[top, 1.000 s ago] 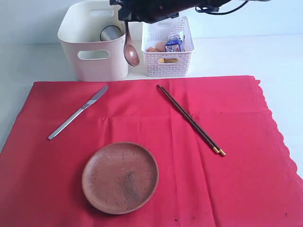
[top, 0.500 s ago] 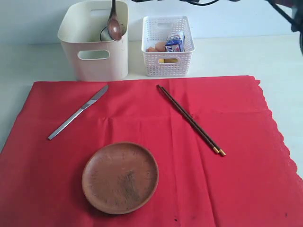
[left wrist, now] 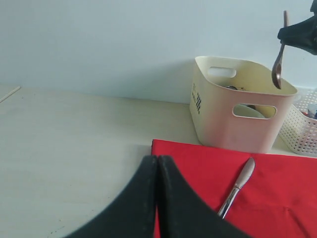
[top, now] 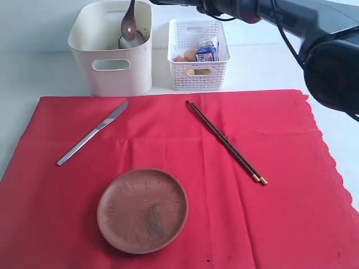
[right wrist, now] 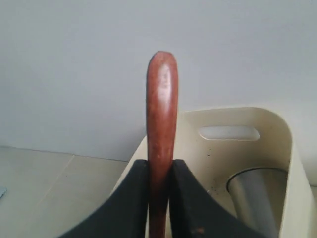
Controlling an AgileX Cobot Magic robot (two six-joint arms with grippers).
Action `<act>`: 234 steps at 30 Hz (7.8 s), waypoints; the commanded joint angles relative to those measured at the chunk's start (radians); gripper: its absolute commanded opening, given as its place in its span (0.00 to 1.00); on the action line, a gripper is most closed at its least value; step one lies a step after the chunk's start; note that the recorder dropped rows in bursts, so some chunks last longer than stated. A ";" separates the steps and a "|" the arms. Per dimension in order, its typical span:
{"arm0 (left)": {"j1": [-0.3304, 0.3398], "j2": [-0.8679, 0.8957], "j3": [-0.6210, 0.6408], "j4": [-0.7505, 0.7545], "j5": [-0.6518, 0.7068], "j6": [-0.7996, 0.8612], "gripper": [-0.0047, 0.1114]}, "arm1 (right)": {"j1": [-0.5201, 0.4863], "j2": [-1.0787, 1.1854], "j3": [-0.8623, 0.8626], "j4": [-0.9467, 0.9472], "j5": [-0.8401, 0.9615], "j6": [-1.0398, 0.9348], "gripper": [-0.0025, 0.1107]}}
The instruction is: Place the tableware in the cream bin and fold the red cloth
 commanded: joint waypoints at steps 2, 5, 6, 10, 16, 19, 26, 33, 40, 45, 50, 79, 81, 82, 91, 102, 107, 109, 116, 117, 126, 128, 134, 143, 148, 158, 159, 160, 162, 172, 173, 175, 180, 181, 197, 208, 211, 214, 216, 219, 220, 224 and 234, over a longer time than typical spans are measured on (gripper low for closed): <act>0.001 -0.007 0.000 -0.008 0.001 0.000 0.06 | -0.003 0.045 -0.034 0.085 -0.032 -0.004 0.02; 0.001 -0.007 0.000 -0.008 0.001 0.000 0.06 | 0.003 0.059 -0.034 0.089 -0.032 -0.004 0.02; 0.001 -0.007 0.000 -0.008 0.001 0.000 0.06 | 0.006 0.064 -0.034 0.089 -0.036 -0.004 0.02; 0.001 -0.007 0.000 -0.008 0.001 0.000 0.06 | 0.030 0.070 -0.034 0.073 -0.092 -0.032 0.02; 0.001 -0.007 0.000 -0.008 0.001 0.000 0.06 | 0.077 0.070 -0.034 0.070 -0.187 -0.089 0.13; 0.001 -0.007 0.000 -0.008 0.001 0.000 0.06 | 0.084 0.070 -0.034 0.070 -0.195 -0.089 0.24; 0.001 -0.007 0.000 -0.008 0.001 0.000 0.06 | 0.088 0.070 -0.034 -0.033 -0.187 -0.089 0.41; 0.001 -0.007 0.000 -0.008 0.001 0.000 0.06 | 0.087 0.058 -0.034 -0.160 -0.041 -0.089 0.44; 0.001 -0.007 0.000 -0.008 0.001 0.000 0.06 | 0.065 -0.041 -0.034 -0.513 0.283 -0.046 0.44; 0.001 -0.007 0.000 -0.008 0.001 0.000 0.06 | 0.038 -0.138 -0.034 -0.747 0.510 0.204 0.43; 0.001 -0.007 0.000 -0.008 0.001 0.000 0.06 | 0.035 -0.199 -0.034 -0.939 0.757 0.310 0.36; 0.001 -0.007 0.000 -0.008 0.001 0.000 0.06 | 0.035 -0.561 0.520 -1.077 0.752 0.371 0.02; 0.001 -0.007 0.000 -0.008 0.001 0.000 0.06 | 0.035 -0.584 0.592 -1.077 0.705 0.371 0.02; 0.001 -0.007 0.000 -0.008 0.001 0.000 0.06 | 0.035 -0.595 0.627 -1.077 0.683 0.371 0.02; 0.001 -0.007 0.000 -0.008 0.001 0.000 0.06 | -0.010 -0.664 0.870 -1.091 0.563 0.388 0.02; 0.001 -0.007 0.000 -0.008 0.001 0.000 0.06 | -0.058 -0.690 1.061 -1.097 0.461 0.422 0.02; 0.001 -0.007 0.000 -0.008 0.001 0.000 0.06 | -0.056 -0.688 1.112 -1.099 0.402 0.482 0.02; 0.001 -0.007 0.000 -0.008 0.001 0.000 0.06 | -0.050 -0.675 1.116 -1.101 0.398 0.500 0.02; 0.001 -0.007 0.000 -0.008 0.001 0.000 0.06 | -0.050 -0.594 1.116 -1.091 0.387 0.504 0.22; 0.001 -0.007 0.000 -0.008 0.001 0.000 0.06 | -0.050 -0.586 1.116 -1.091 0.383 0.504 0.24; 0.001 -0.007 0.000 -0.008 0.001 0.000 0.06 | -0.050 -0.521 1.116 -1.090 0.331 0.495 0.38; 0.001 -0.007 0.000 -0.008 0.001 0.000 0.06 | -0.050 -0.509 1.116 -1.090 0.324 0.495 0.38; 0.001 -0.007 0.000 -0.008 0.001 0.000 0.06 | -0.050 -0.476 1.116 -1.046 0.324 0.434 0.38; 0.001 -0.007 0.000 -0.008 0.001 0.000 0.06 | -0.050 -0.468 1.116 -1.021 0.324 0.383 0.36; 0.001 -0.007 0.000 -0.008 0.001 0.000 0.06 | -0.050 -0.468 1.116 -1.026 0.326 0.383 0.30; 0.001 -0.007 0.000 -0.008 0.001 0.000 0.06 | -0.050 -0.468 1.116 -1.047 0.331 0.383 0.26; 0.001 -0.007 0.000 -0.008 0.001 0.000 0.06 | -0.050 -0.468 1.116 -1.047 0.331 0.383 0.26; 0.001 -0.007 0.000 -0.008 0.001 0.000 0.06 | -0.050 -0.468 1.116 -1.047 0.331 0.383 0.26; 0.001 -0.007 0.000 -0.008 0.001 0.000 0.06 | -0.050 -0.468 1.116 -1.049 0.331 0.383 0.26; 0.001 -0.007 0.000 -0.008 0.001 0.000 0.06 | -0.050 -0.468 1.116 -1.072 0.352 0.386 0.02; 0.001 -0.007 0.000 -0.008 0.001 0.000 0.06 | -0.050 -0.471 1.116 -1.072 0.360 0.383 0.02; 0.001 -0.007 0.000 -0.008 0.001 0.000 0.06 | -0.050 -0.486 1.116 -1.072 0.372 0.383 0.02; 0.001 -0.007 0.000 -0.008 0.001 0.000 0.06 | -0.050 -0.564 1.116 -1.073 0.372 0.383 0.02; 0.001 -0.007 0.000 -0.008 0.001 0.000 0.06 | -0.050 -0.578 1.116 -1.073 0.372 0.383 0.02; 0.001 -0.007 0.000 -0.008 0.001 0.000 0.06 | 0.056 -0.555 1.116 -1.352 0.340 0.622 0.22; 0.001 -0.007 0.000 -0.008 0.001 0.000 0.06 | 0.055 -0.470 1.116 -1.389 0.326 0.700 0.40; 0.001 -0.007 0.000 -0.008 0.001 0.000 0.06 | 0.055 -0.455 1.116 -1.385 0.332 0.697 0.29; 0.001 -0.007 0.000 -0.008 0.001 0.000 0.06 | 0.055 -0.457 1.116 -1.385 0.339 0.696 0.11; 0.001 -0.007 0.000 -0.008 0.001 0.000 0.06 | 0.055 -0.457 1.116 -1.385 0.345 0.683 0.02; 0.001 -0.007 0.000 -0.008 0.001 0.000 0.06 | 0.055 -0.459 1.116 -1.385 0.349 0.678 0.02; 0.001 -0.007 0.000 -0.008 0.001 0.000 0.06 | 0.055 -0.463 1.116 -1.385 0.349 0.678 0.02; 0.001 -0.007 0.000 -0.008 0.001 0.000 0.06 | 0.055 -0.509 1.116 -1.385 0.355 0.666 0.02; 0.001 -0.007 0.000 -0.008 0.001 0.000 0.06 | 0.055 -0.628 1.116 -1.300 0.372 0.583 0.02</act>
